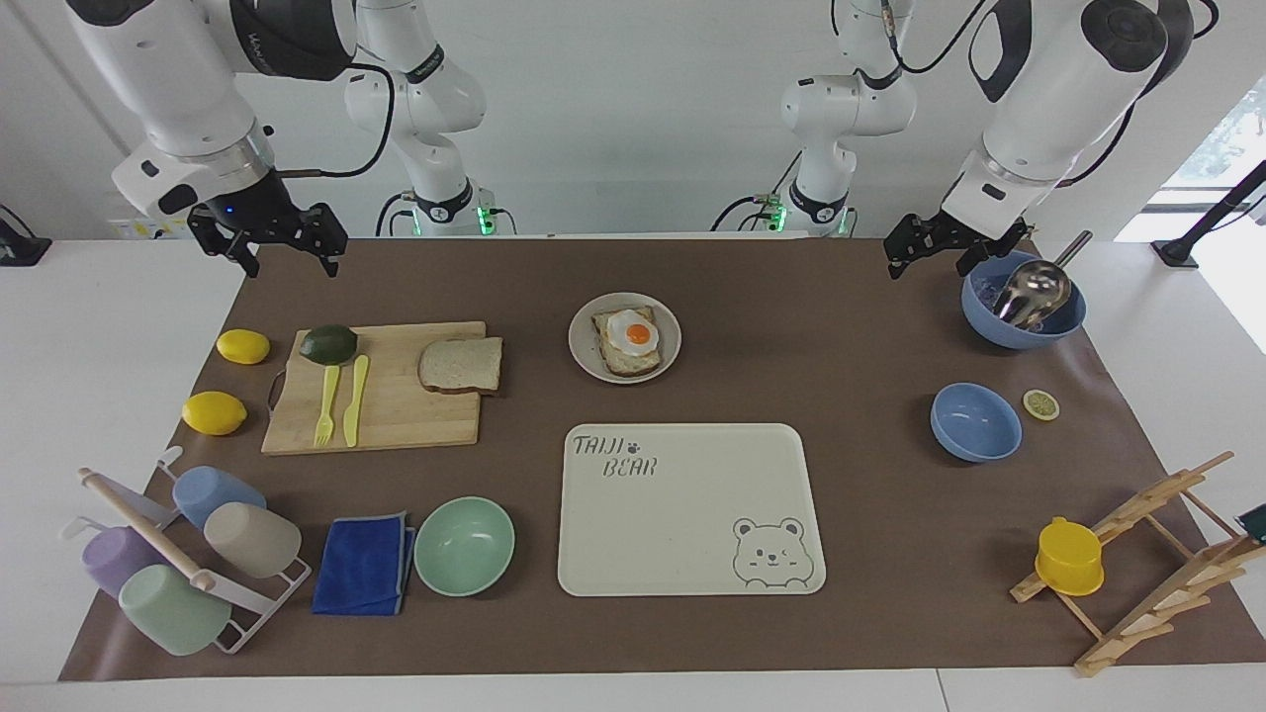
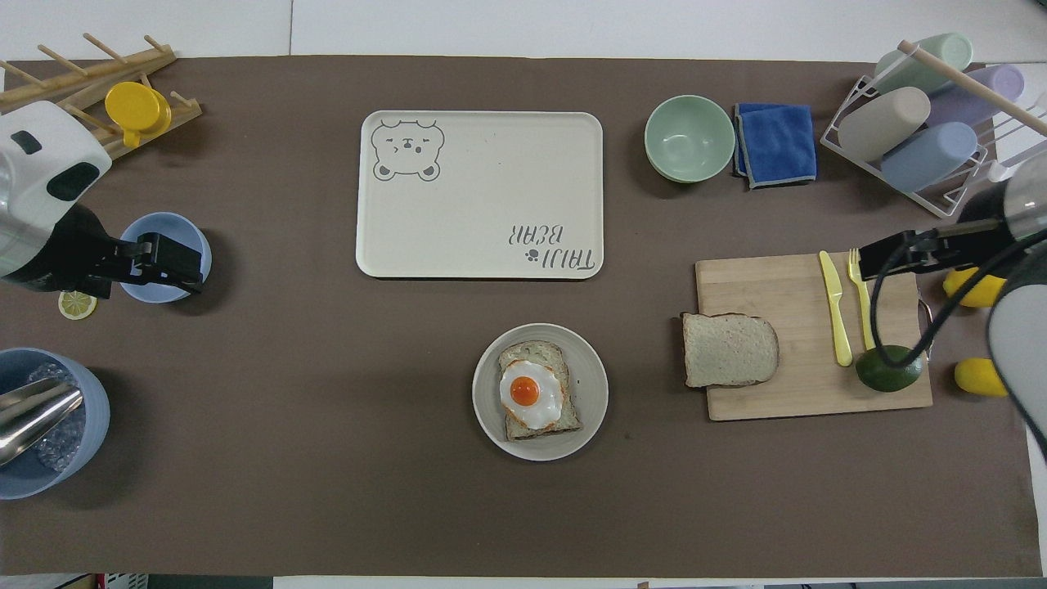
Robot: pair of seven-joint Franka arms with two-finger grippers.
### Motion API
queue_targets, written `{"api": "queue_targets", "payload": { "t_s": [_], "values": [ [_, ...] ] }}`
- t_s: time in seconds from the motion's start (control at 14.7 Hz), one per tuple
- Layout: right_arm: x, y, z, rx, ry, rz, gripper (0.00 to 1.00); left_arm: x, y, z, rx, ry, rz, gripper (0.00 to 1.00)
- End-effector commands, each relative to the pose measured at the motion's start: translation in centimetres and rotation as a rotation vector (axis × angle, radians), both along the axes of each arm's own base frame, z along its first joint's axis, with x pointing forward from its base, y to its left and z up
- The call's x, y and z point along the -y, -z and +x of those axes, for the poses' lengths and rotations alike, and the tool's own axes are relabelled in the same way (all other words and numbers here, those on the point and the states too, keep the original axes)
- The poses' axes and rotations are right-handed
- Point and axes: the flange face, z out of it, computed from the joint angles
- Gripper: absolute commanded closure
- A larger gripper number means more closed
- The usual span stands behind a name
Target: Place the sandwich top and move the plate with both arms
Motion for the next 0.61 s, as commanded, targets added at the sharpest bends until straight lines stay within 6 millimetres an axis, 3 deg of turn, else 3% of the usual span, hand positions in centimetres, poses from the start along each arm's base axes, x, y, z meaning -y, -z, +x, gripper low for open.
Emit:
{"api": "queue_targets", "payload": {
  "t_s": [0.0, 0.07, 0.14, 0.2, 0.41, 0.54],
  "values": [
    [-10.0, 6.2, 1.0, -0.030, 0.042, -0.034, 0.00, -0.4, -0.1, -0.6, 0.015, -0.002, -0.005, 0.00],
    [-13.4, 8.2, 1.2, -0.028, 0.047, -0.049, 0.00, -0.4, -0.1, -0.6, 0.015, -0.002, -0.005, 0.00],
    [-14.6, 10.2, 1.6, -0.039, 0.062, -0.072, 0.00, -0.4, -0.1, -0.6, 0.015, -0.002, -0.003, 0.00],
    [-15.0, 12.1, 1.7, -0.054, 0.074, -0.089, 0.00, -0.4, -0.1, -0.7, 0.013, -0.002, -0.005, 0.00],
    [-16.1, 19.8, -0.6, -0.066, 0.005, -0.226, 0.00, -0.4, -0.1, -0.6, 0.015, -0.002, -0.005, 0.00],
    [-16.2, 22.5, -1.3, -0.082, 0.007, -0.237, 0.00, -0.4, -0.1, -0.6, 0.015, -0.002, -0.005, 0.00]
  ]
}}
